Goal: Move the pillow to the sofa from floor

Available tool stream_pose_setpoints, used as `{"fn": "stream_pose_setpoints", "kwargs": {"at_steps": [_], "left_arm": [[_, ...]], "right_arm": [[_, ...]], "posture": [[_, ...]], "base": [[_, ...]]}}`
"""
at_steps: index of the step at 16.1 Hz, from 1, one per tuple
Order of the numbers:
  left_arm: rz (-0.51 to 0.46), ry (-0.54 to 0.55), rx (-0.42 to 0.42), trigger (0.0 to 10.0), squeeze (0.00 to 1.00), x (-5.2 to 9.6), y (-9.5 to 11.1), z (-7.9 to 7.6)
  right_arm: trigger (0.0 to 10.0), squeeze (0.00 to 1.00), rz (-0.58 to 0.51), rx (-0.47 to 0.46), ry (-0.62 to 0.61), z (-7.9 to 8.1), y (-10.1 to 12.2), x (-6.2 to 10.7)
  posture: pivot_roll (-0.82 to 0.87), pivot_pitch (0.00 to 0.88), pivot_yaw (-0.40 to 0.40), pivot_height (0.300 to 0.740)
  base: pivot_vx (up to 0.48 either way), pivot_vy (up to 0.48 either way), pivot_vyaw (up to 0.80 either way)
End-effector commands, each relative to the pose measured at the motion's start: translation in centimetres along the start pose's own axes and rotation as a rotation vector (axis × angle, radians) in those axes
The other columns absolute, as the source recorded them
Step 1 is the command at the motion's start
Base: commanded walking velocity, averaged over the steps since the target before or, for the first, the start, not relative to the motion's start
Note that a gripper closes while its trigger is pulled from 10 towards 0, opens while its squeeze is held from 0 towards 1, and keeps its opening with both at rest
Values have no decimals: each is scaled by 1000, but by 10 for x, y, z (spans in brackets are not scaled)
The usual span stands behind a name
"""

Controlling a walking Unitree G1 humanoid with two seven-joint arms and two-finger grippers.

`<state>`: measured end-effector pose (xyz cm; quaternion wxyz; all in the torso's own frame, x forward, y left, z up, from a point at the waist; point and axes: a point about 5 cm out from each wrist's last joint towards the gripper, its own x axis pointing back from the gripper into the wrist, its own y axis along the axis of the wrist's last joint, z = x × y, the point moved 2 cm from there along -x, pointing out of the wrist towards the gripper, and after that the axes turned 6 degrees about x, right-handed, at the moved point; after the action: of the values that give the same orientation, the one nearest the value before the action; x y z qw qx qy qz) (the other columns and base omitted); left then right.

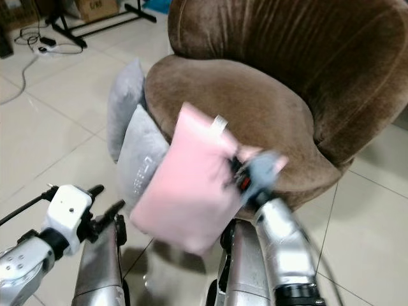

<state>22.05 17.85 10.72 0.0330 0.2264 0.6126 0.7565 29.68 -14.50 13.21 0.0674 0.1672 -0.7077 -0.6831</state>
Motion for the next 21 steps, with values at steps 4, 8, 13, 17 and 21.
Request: {"fn": "stream_pose_setpoints", "kwargs": {"at_steps": [4, 8, 13, 17, 21], "left_arm": [[-154, 122, 3, 10000, 0, 14, 37, 20], [-265, 213, -6, 10000, 0, -3, 68, 20], [-272, 251, -48, 10000, 0, -11, 74, 20], [-290, 317, -100, 10000, 0, -10, 77, 32], [-342, 318, -115, 10000, 0, -11, 93, 32]], "right_arm": [[10000, 0, -159, 118, -94, -12, 91, -21], [10000, 0, -104, 58, -151, 1, 94, -26], [10000, 0, 27, -62, -198, 13, 72, -22], [10000, 0, 92, -38, -226, -1, 59, -19], [10000, 0, 6, -70, -242, -4, 83, -25]], "posture": [[78, 0, -55, 470], [67, 0, -52, 509], [46, 0, -34, 559], [63, 0, -42, 599], [69, 0, -35, 644]], "base": [[0, 0, 0], [0, 0, 0], [0, 0, 0], [0, 0, 0], [0, 0, 0]]}}
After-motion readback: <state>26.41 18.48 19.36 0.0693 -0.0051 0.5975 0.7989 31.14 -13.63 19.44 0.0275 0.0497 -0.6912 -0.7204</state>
